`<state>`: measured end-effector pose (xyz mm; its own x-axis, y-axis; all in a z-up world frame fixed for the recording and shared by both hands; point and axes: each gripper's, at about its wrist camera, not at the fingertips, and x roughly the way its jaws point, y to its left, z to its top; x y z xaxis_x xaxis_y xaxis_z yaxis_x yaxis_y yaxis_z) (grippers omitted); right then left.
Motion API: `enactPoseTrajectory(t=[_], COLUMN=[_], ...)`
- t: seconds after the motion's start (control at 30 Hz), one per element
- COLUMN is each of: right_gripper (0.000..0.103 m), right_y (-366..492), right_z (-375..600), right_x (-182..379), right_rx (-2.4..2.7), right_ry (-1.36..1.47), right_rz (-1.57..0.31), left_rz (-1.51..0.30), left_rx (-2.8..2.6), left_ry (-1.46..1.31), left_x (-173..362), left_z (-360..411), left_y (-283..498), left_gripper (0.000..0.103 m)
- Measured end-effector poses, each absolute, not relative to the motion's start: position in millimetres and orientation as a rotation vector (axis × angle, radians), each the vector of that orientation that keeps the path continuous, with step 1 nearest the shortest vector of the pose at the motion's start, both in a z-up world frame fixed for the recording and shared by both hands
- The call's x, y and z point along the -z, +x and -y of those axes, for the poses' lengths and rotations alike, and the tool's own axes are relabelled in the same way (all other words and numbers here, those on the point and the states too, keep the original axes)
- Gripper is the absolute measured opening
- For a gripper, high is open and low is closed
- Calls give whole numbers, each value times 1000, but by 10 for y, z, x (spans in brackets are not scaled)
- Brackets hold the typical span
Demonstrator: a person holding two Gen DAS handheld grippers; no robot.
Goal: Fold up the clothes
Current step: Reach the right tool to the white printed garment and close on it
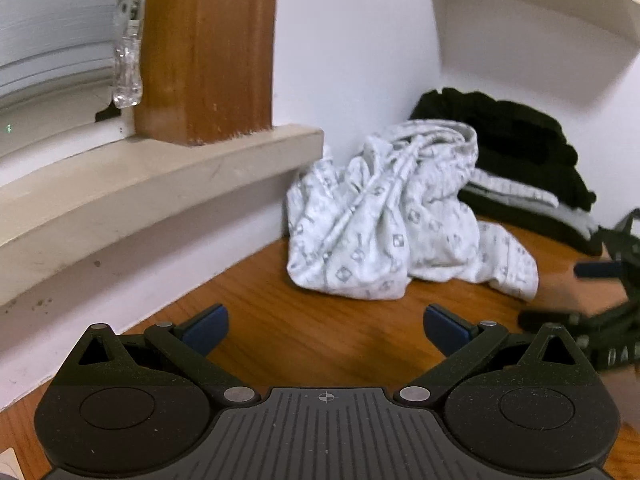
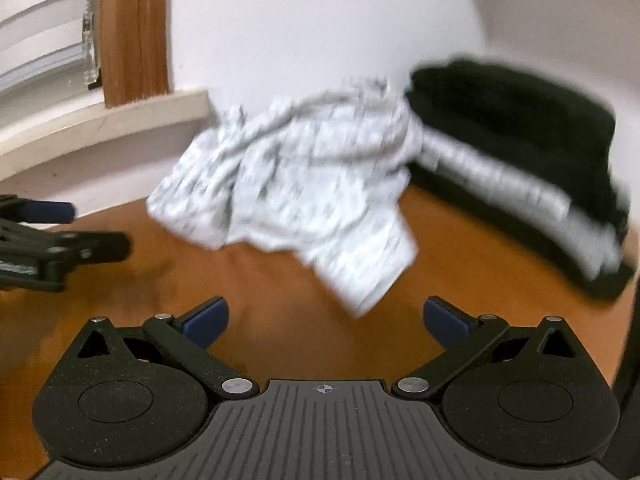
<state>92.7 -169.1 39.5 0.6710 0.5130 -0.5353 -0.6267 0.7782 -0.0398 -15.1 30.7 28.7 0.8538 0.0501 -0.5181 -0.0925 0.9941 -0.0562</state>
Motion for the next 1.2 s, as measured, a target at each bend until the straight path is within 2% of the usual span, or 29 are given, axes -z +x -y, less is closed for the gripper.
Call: enactPoseTrajectory(t=[0.13, 0.2, 0.27, 0.3, 0.37, 0.63, 0.7, 0.73, 0.83, 1.2], right_gripper=[102, 95, 74, 69, 52, 48, 35, 21, 11, 8], right_y=[1104, 1237, 1469, 1576, 1713, 1904, 1899, 1879, 1829, 1886], right_z=[1748, 1772, 1830, 1855, 1864, 1664, 1577, 1532, 1483, 2039], right_x=[-532, -562, -517, -485, -418, -335, -331, -326, -299, -398], right_rx=[-708, -732, -765, -775, -791, -873, -882, -878, -897, -765], right_ry=[-303, -325, -300, -285, -272, -235, -258, -285, -337, -504], right_rz=[-450, -432, -476, -507, -532, -568, -564, -554, -564, -557], left_rz=[-528, -519, -510, -512, -517, -522, -514, -511, -491, -492], left_rx=[-61, -53, -52, -51, -48, -15, 5, 12, 17, 19], left_ry=[-105, -110, -116, -119, -123, -164, -192, -201, -198, -185], left_x=[-288, -277, -266, -257, -238, -179, -187, -197, -235, -252], left_z=[-347, -349, -350, -352, -359, -424, -445, -450, -436, -414], left_y=[-156, -164, -174, -169, -163, -161, -177, -186, -212, -168], left_gripper=[103, 103, 103, 103, 103, 103, 103, 103, 103, 103])
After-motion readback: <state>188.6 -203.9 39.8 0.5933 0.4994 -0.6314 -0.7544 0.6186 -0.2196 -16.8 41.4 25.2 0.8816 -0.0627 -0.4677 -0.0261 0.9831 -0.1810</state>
